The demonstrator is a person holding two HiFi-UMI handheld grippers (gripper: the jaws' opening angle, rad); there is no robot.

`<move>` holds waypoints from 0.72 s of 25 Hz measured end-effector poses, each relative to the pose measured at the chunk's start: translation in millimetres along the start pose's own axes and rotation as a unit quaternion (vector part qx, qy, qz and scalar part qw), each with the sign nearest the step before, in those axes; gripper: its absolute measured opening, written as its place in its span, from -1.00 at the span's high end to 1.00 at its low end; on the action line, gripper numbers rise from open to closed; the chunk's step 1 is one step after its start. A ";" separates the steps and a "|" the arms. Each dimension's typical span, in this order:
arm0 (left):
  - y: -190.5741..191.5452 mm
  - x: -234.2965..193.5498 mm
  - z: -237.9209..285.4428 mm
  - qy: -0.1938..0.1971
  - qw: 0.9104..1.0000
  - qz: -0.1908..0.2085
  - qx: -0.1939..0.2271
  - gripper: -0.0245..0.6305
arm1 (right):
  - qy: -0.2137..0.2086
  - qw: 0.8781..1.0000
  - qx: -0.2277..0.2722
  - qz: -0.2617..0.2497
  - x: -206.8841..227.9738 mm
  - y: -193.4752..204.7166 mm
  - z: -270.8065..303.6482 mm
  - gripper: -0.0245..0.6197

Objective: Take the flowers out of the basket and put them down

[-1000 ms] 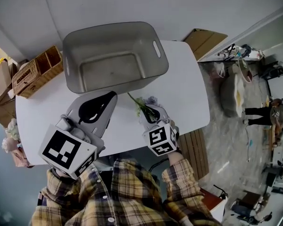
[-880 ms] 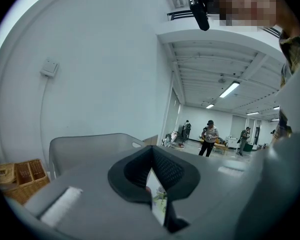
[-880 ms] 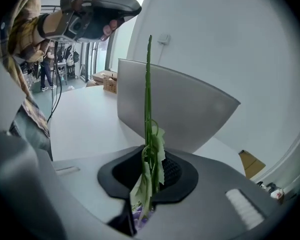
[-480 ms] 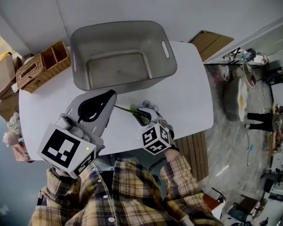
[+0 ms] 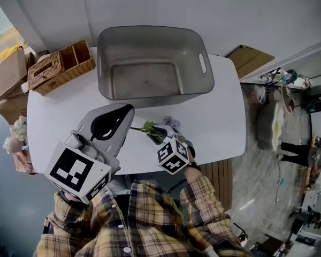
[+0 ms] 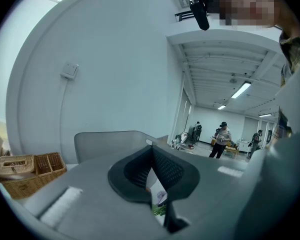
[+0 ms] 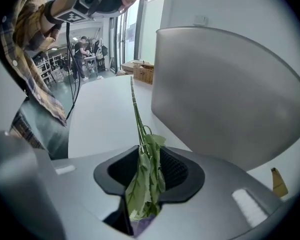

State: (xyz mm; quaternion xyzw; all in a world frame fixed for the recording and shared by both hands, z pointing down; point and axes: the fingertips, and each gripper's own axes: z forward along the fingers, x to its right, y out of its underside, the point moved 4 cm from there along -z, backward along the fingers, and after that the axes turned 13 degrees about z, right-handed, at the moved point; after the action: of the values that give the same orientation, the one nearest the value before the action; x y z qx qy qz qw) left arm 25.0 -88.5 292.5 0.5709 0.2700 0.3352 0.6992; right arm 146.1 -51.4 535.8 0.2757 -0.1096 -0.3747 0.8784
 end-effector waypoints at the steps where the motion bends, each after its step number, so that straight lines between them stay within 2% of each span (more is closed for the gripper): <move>1: 1.0 -1.5 -2.1 -0.004 1.000 -0.001 0.000 0.89 | -0.003 1.000 -0.008 -0.006 -2.4 0.1 3.1 0.51; 6: 3.7 -6.5 -10.7 -0.021 1.000 -0.008 -0.001 0.89 | -0.016 0.998 -0.041 -0.045 -14.7 0.3 16.1 0.49; 9: 5.0 -8.8 -15.3 -0.028 1.000 -0.012 -0.001 0.89 | -0.027 0.997 -0.053 -0.050 -21.0 1.7 20.8 0.48; 18: 8.4 -14.4 -24.3 -0.036 0.999 -0.014 0.001 0.89 | -0.049 0.999 -0.022 -0.002 -24.0 -15.4 15.8 0.46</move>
State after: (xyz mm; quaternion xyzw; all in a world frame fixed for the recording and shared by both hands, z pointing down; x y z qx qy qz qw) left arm -3.9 -83.7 295.7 0.5797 0.2531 0.3039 0.7124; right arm 113.9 -49.3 540.5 0.2380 -0.1437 -0.3916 0.8771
